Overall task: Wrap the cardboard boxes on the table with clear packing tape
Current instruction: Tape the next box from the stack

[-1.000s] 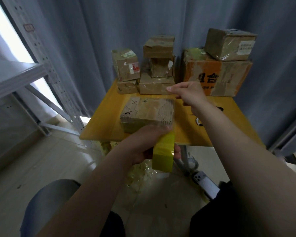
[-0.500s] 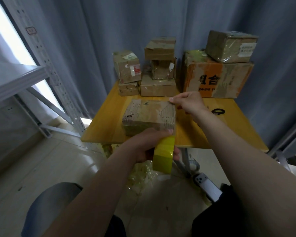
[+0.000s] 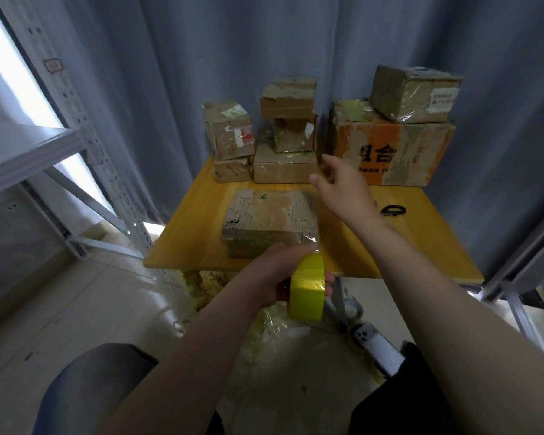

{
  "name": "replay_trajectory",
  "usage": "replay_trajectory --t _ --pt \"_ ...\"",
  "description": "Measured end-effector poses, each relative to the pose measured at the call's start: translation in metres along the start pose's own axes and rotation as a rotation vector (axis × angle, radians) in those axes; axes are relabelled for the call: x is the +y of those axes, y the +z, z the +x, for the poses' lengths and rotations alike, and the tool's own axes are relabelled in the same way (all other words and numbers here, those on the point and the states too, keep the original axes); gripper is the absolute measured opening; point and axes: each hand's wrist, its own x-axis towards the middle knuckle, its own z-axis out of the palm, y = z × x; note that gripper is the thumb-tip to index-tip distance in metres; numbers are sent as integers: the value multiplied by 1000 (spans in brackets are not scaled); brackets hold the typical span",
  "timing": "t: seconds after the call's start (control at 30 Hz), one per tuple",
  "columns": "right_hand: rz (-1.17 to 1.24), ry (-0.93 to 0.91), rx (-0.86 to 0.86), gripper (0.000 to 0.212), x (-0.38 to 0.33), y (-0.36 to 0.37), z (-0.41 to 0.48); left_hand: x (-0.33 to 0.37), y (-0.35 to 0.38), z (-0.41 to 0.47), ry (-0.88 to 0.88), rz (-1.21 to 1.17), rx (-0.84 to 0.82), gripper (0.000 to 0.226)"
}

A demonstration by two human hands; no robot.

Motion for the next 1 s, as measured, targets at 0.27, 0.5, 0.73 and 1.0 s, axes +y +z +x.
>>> replay_trajectory --t 0.27,0.5,0.73,1.0 --pt "-249 -180 -705 62 -9 -3 -56 3 2 3 -17 37 -11 34" --pt "-401 -104 -637 78 -14 22 -17 4 3 -4 -11 48 -6 33" --pt "-330 -93 -496 68 -14 39 2 0 1 -2 -17 30 -26 30" --pt "-293 -50 -420 47 -11 50 31 1 -2 4 -44 15 -55 27"
